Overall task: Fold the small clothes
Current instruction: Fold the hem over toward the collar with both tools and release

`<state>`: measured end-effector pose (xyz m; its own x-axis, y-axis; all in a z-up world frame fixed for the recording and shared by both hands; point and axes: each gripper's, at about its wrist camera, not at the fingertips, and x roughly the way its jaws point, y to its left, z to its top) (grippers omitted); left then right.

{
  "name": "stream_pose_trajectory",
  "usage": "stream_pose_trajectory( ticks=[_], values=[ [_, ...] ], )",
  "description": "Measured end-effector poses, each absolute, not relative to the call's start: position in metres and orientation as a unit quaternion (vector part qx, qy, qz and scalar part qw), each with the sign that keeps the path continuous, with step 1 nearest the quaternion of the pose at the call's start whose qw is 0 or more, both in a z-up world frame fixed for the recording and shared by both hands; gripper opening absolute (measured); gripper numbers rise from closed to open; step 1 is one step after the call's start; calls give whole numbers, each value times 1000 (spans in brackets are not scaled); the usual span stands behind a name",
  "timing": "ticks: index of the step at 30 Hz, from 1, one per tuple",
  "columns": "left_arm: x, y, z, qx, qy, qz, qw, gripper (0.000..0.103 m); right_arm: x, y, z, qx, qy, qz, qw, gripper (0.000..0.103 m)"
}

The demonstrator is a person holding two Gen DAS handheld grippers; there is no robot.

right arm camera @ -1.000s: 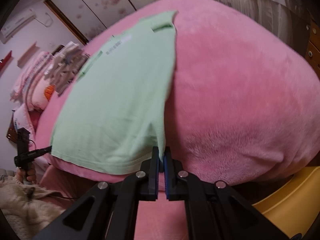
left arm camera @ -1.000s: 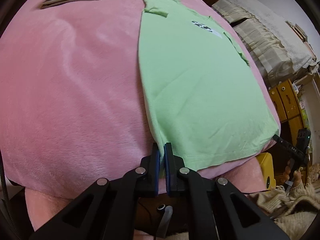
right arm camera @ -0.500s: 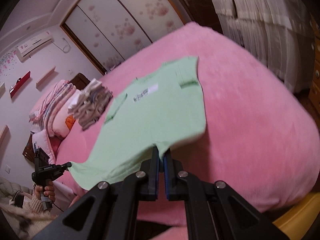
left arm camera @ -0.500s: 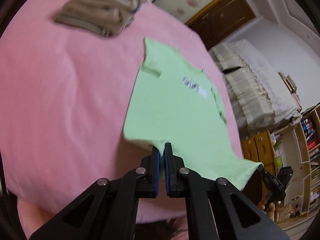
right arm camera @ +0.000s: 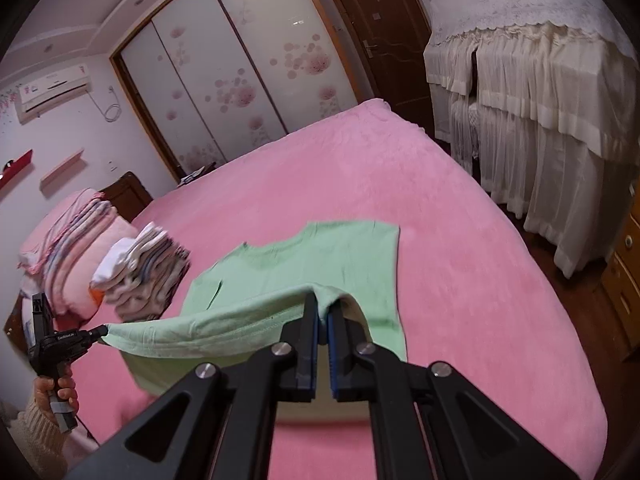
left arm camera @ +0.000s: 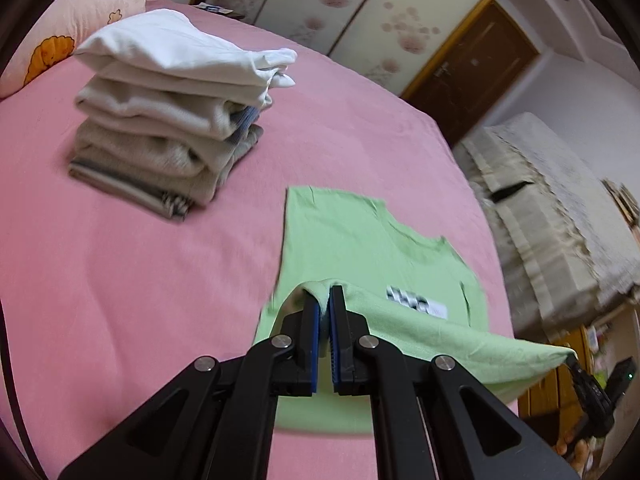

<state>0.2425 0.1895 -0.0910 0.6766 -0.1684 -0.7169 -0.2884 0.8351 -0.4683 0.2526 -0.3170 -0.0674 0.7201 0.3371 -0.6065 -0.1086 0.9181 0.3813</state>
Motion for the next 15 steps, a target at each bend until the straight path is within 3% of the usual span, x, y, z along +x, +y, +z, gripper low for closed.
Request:
stream_pose_trajectory(
  ticks=[15],
  values=[
    [417,192,-158,-276,437,75,853,2,425,-304,-155,203,407,51,889,4]
  ],
)
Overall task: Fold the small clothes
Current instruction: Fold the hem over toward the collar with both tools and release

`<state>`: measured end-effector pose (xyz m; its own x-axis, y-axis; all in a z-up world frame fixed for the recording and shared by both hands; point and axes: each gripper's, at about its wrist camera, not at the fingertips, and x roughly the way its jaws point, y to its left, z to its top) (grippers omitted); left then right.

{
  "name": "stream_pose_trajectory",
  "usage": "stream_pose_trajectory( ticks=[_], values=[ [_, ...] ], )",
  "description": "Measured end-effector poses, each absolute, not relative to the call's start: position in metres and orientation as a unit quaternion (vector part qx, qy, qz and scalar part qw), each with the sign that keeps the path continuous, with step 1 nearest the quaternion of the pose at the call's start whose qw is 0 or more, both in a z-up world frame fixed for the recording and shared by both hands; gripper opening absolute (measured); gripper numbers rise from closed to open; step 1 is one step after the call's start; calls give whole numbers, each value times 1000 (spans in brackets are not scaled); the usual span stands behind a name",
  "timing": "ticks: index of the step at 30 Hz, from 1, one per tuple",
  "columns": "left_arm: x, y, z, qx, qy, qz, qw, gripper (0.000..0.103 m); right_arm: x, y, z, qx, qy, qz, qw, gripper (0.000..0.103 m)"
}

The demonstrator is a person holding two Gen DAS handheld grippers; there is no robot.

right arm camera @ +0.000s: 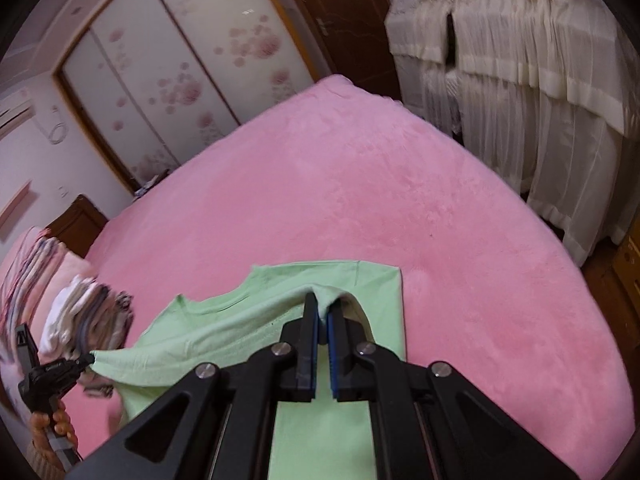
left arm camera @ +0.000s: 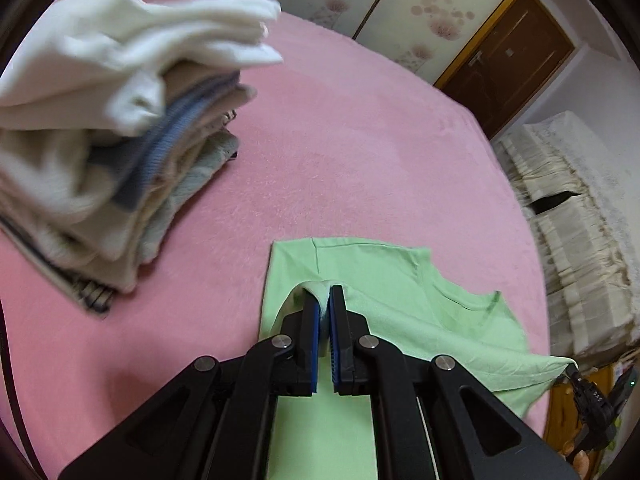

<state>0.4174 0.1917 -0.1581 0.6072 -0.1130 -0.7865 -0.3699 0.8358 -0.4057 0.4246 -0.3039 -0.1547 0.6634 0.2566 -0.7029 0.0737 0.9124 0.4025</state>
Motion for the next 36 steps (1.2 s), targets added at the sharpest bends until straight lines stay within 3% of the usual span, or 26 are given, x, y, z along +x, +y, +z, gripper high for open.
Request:
stream_pose_trajectory(
  ticks=[9,25,29,31,33,36],
  values=[
    [466,194,-212,-291,460,98,834,3,466,-294,-195,197,430,29,881,4],
    [498,190,-232,-298,455,114,831,3,499,-296,-225,216,450,9,867,4],
    [506,185,-234,-289,458,104,834,3,507,-302,-230,240,461,19,854,9],
    [508,186,-232,-287,459,98,835,7,511,-305,-229,253,469,24,846,13],
    [508,190,-228,-290,458,96,835,12,512,-305,-225,259,468,28,844,26],
    [505,191,-221,-283,455,96,839,19,509,-306,-218,267,462,39,845,29]
  ],
)
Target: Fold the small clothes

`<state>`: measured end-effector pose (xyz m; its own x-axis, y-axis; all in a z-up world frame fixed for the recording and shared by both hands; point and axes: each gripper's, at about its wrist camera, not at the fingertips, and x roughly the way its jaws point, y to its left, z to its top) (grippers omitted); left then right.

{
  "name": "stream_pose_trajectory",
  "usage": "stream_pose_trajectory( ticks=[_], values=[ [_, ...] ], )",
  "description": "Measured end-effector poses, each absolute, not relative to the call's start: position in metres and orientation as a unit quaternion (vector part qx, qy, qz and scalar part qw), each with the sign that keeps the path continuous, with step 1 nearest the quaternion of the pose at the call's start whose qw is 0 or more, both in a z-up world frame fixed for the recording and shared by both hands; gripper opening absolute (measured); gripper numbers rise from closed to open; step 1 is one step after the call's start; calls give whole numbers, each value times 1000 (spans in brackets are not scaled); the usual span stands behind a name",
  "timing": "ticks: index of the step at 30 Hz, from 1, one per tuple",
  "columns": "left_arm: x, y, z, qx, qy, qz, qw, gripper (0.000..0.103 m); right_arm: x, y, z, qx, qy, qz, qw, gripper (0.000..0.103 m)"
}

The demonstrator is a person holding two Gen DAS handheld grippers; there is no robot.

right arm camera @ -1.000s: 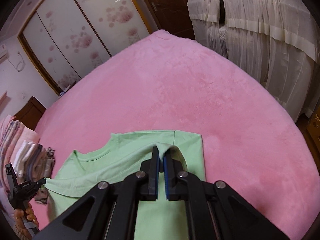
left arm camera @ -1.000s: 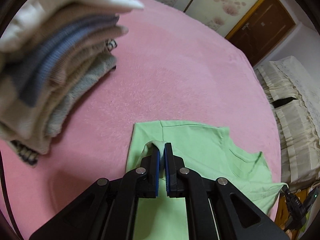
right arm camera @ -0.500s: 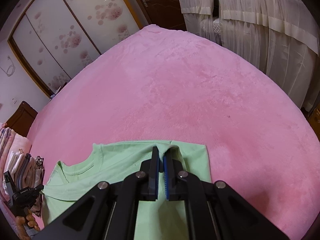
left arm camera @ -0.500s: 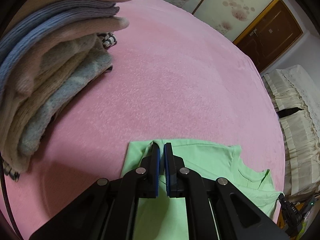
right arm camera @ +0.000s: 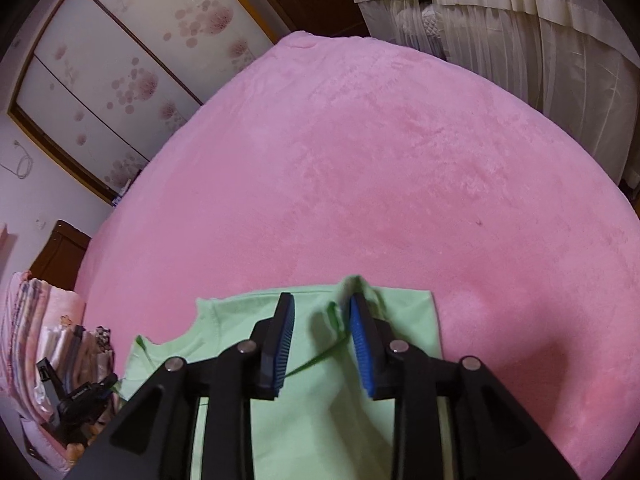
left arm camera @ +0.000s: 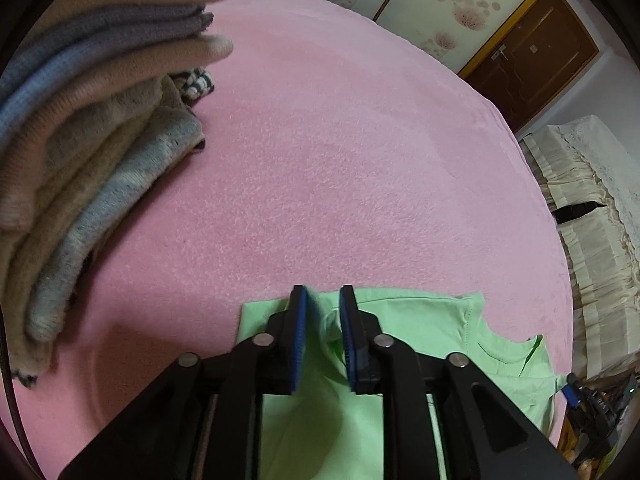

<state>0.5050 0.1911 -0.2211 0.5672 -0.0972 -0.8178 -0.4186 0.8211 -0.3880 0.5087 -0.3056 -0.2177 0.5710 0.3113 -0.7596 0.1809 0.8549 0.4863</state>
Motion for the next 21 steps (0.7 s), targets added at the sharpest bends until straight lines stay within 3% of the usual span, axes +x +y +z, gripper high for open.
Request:
stream_pose_trajectory(
  ticks=[4,11,21],
  values=[
    [497,187,-210,-269,455,86,845,26,499,-307,-205,267,447,46,852,29],
    [463,171,-193,-205,448,54,868,28,473,-279,-189,153,439,71,882,29],
    [455,126,-218,-80,501,-5,862,28,465,-239,-224,47,490,97,865,29]
  ],
)
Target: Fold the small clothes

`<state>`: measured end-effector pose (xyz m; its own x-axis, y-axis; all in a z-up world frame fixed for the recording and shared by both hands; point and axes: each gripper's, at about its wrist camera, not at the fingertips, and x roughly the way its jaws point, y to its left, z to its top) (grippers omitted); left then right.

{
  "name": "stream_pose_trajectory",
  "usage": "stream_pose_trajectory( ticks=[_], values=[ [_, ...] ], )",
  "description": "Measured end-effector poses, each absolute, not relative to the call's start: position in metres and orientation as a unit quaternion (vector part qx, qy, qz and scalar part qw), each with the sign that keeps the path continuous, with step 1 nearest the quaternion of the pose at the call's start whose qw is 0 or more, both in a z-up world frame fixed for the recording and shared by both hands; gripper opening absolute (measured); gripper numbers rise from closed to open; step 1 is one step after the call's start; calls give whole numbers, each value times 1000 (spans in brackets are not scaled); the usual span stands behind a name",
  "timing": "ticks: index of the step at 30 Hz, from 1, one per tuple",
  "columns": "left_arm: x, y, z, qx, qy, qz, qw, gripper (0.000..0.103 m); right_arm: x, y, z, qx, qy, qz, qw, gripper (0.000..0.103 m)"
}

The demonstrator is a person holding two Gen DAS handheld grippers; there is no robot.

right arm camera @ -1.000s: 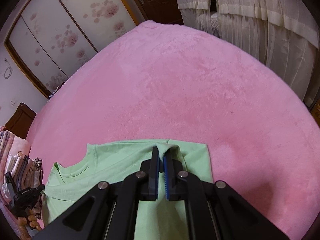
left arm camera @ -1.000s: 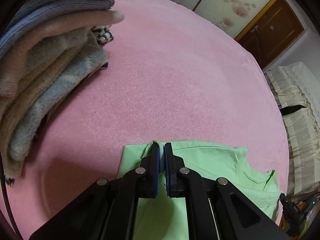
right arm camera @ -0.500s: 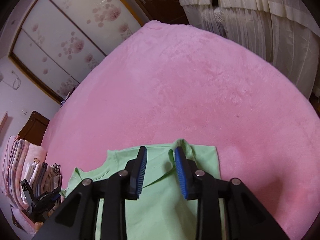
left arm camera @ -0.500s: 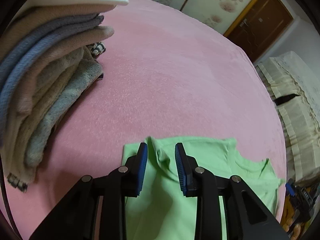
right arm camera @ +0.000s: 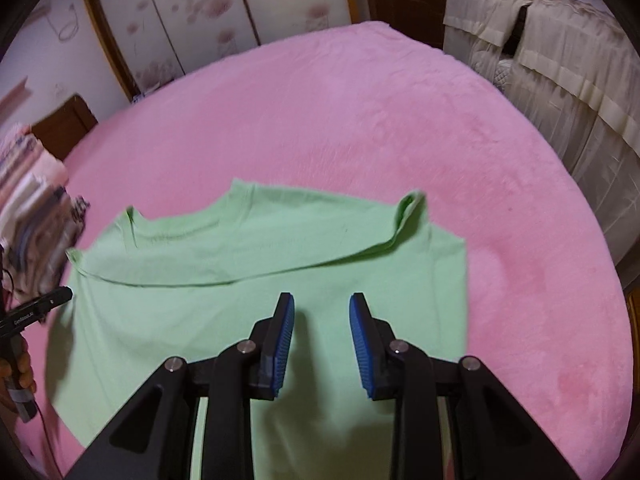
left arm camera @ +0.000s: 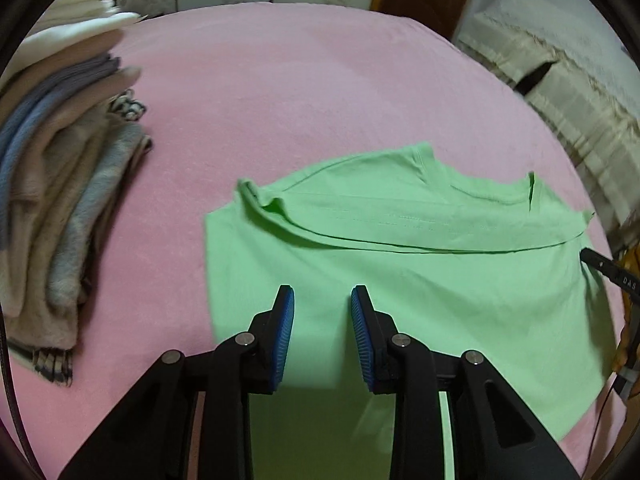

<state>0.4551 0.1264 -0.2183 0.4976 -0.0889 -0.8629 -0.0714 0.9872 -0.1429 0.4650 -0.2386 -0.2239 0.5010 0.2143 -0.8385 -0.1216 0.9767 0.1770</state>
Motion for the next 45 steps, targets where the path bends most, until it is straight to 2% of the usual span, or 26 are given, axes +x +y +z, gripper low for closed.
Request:
stream_pose_trajectory(
  ticks=[9,21,30,33,37,42,45],
  values=[
    [493,107,-230,-34,497,1,867,28,490,-219,-236,4,484,79,871,29],
    [547,133,-222,-126,475,31,870,28,542,-220,-222,50,467,52,881,29],
    [537,162,-209,-207,445,18,871,30,546,-229,-198,128,438,96,885,29],
    [524,159,-208,-192,447,-10,874,34,537,-216,-195,112,451,139,875,29],
    [511,141,-210,-155,463,-37,872,34,518,-189,-195,53,460,173,869,29],
    [507,117,-217,-124,480,-68,866,34,501,-168,-206,35,477,198,856,28],
    [508,89,-217,-99,488,-86,863,34,497,-155,-213,31,487,213,847,24]
  ],
)
